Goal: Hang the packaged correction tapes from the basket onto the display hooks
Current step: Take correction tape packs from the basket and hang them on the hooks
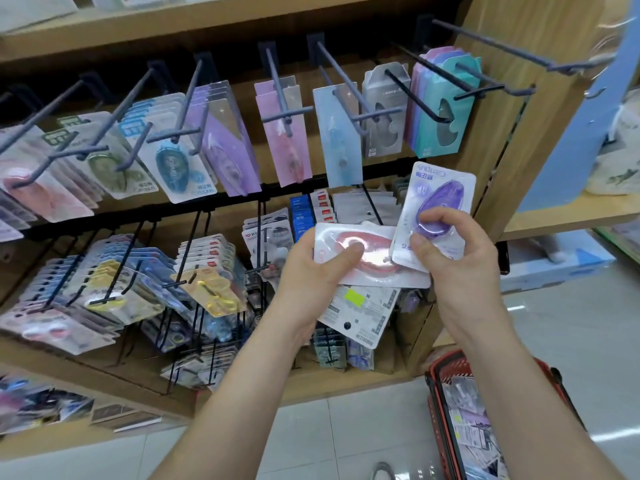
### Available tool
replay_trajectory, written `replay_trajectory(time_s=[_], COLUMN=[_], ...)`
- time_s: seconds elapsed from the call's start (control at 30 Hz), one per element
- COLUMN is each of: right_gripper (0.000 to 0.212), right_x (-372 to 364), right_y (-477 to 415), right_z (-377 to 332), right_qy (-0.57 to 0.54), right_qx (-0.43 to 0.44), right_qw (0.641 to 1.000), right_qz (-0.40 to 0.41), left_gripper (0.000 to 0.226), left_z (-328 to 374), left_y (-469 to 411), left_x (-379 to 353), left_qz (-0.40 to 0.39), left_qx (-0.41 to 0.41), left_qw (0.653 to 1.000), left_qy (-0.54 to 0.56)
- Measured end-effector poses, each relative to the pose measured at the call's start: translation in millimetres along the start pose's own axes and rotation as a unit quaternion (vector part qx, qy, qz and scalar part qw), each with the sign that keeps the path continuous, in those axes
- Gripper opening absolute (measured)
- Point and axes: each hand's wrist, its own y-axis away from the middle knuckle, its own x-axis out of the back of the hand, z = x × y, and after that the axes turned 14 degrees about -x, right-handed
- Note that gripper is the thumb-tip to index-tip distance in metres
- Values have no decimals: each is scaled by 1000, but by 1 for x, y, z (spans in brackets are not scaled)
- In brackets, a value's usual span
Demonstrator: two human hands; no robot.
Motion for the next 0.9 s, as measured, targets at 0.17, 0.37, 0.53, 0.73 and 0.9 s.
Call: replay_trajectory(time_s=[0.17,0.37,0.53,0.73,0.9], right_gripper=[37,33,51,40,28], right_x=[14,-13,-31,-29,-29], right_y=[-8,8,14,6,6], right_z=[5,6,3,1,3], right_qy=[40,0,-82,-129,-98], right_qx=[-48,-142,-183,-203,-225], right_qw=[997,974,962,964,963], right_qz=[42,-176,-188,-109,-110], left_gripper=[17,36,43,46,51], left_z=[4,4,3,5,20], left_y=[4,15,20,28,32], left_x=[23,18,23,47,44], left_qz=[96,109,108,165,123], left_qx=[-21,1,-12,-46,-403], left_qw=[995,992,994,983,858], left_qy=[10,60,-18,-66,-295])
